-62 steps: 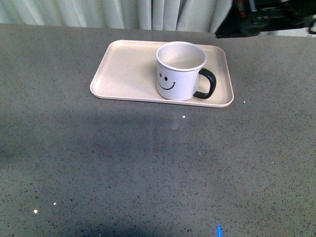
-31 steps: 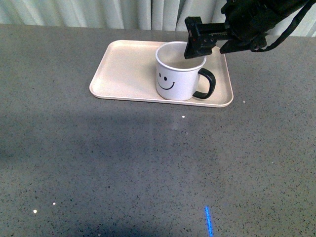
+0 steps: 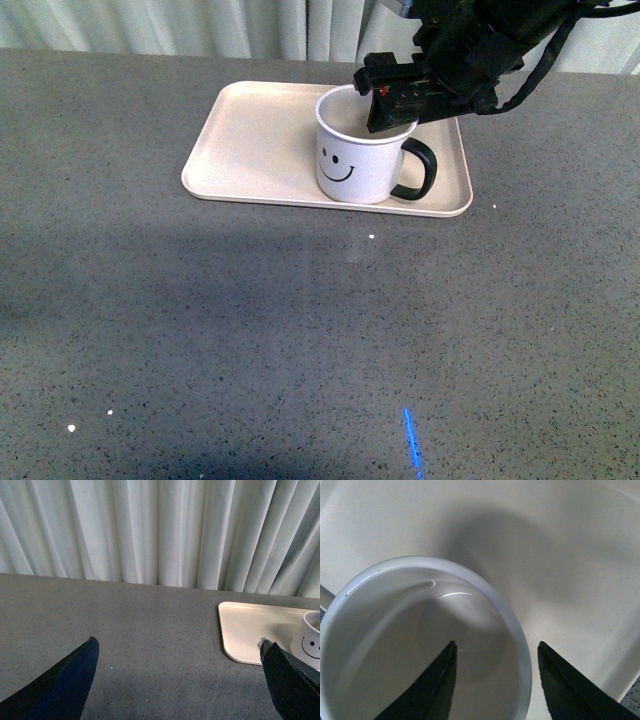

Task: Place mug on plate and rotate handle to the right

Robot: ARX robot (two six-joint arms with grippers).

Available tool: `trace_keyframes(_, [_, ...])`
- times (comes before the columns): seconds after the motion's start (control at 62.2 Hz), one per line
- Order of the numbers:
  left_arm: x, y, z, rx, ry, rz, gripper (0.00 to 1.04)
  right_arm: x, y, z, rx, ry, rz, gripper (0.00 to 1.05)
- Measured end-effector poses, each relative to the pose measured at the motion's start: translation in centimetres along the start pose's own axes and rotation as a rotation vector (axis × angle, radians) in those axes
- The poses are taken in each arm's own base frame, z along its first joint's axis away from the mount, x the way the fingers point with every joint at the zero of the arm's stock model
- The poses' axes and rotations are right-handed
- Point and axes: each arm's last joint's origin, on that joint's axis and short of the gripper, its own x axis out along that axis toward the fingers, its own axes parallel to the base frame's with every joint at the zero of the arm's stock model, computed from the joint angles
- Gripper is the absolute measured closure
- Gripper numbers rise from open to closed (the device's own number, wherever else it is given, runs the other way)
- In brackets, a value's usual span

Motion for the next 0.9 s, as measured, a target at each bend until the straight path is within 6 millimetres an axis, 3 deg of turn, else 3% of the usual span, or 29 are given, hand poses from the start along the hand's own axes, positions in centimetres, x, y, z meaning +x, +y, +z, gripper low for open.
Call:
trace_keyframes(0.257, [0.0,0.0,0.0,0.0,0.0,0.0,0.09,0.0,0.1,1.5,0.055,0.027,0.02,1.04])
trace_keyframes(0.418, [0.0,0.0,0.0,0.0,0.0,0.0,0.09,-0.9,0.0,3.3,0.045,0.006,0.011,1.03])
trace_keyframes(0.611, [0.0,0.0,0.0,0.0,0.0,0.0,0.09,-1.5,-0.3,4.7,-0.157,-0.003,0.01,1.03])
trace_keyframes(0.901, [0.0,0.0,0.0,0.0,0.0,0.0,0.09,0.1,-1.5,4.6,-0.347,0.051,0.07,1.03])
